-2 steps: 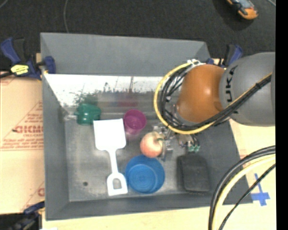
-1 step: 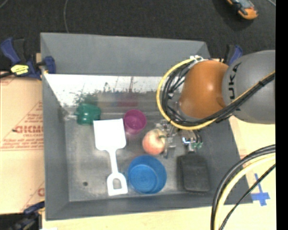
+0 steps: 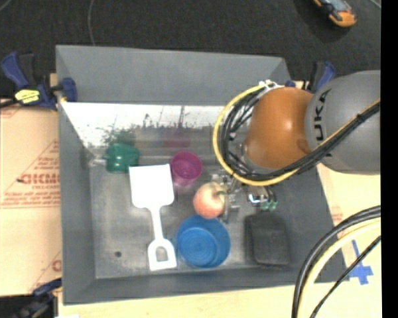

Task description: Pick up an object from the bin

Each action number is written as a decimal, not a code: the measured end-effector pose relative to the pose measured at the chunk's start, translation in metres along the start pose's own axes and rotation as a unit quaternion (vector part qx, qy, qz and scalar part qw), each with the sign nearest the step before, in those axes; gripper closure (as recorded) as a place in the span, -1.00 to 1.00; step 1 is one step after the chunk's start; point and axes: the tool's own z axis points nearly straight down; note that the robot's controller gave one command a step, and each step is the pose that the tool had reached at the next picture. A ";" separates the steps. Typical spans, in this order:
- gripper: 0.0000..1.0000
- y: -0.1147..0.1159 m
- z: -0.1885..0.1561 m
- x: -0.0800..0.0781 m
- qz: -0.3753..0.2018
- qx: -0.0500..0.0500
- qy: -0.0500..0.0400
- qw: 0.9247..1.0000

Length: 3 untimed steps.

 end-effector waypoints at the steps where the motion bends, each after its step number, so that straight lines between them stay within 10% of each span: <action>1: 1.00 -0.007 -0.015 -0.007 0.007 0.001 -0.001 1.000; 3: 1.00 -0.006 -0.077 -0.010 -0.027 0.001 0.000 1.000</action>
Offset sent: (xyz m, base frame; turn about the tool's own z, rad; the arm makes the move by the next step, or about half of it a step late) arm 0.0062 0.0102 0.1383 -0.0114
